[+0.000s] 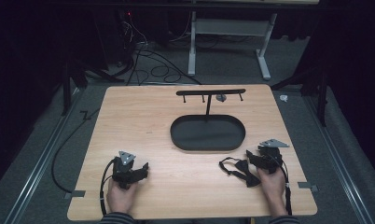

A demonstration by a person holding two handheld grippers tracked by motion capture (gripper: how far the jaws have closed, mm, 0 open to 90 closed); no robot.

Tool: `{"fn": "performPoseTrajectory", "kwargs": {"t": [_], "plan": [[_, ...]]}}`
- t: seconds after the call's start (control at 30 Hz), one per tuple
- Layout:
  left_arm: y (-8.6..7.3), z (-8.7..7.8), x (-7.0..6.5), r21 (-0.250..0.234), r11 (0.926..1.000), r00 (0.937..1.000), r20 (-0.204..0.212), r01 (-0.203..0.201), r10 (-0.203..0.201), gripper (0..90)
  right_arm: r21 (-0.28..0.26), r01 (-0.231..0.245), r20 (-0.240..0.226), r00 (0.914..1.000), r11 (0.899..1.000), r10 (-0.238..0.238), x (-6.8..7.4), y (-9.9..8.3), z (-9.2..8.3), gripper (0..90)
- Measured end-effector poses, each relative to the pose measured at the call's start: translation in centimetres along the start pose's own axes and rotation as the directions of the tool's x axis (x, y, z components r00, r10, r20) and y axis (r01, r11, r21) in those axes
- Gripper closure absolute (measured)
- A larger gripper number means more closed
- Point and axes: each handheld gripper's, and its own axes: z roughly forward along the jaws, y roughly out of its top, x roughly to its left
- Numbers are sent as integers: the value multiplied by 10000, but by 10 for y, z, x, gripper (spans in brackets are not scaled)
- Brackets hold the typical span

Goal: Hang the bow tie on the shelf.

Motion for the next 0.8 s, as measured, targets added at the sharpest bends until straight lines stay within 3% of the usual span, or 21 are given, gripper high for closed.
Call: {"fn": "performPoseTrajectory", "kwargs": {"t": [0.17, 0.37, 0.5, 0.73, 0.8], "plan": [[0, 0, 0, -5, 10000, 10000, -1, 2, -2, 235, -177, -634, -517, 9967, 9978, 625, -10, -1, -1, 499], [0, 0, 0, -4, 10000, 10000, 1, 2, -2, 235, -181, -368, -421, 9985, 9992, 360, -8, 0, -1, 532], [0, 0, 0, -4, 10000, 10000, -1, 7, -7, 235, -430, -708, -917, 9936, 9966, 666, -11, 3, -13, 597], [0, 0, 0, -8, 10000, 10000, 2, 14, -14, 236, -549, -428, -1465, 9886, 9976, 343, -5, 9, -26, 606], [0, 0, 0, -9, 10000, 10000, 5, 12, -12, 236, -686, -289, -1896, 9817, 9972, 154, 2, 11, -32, 612]]}}
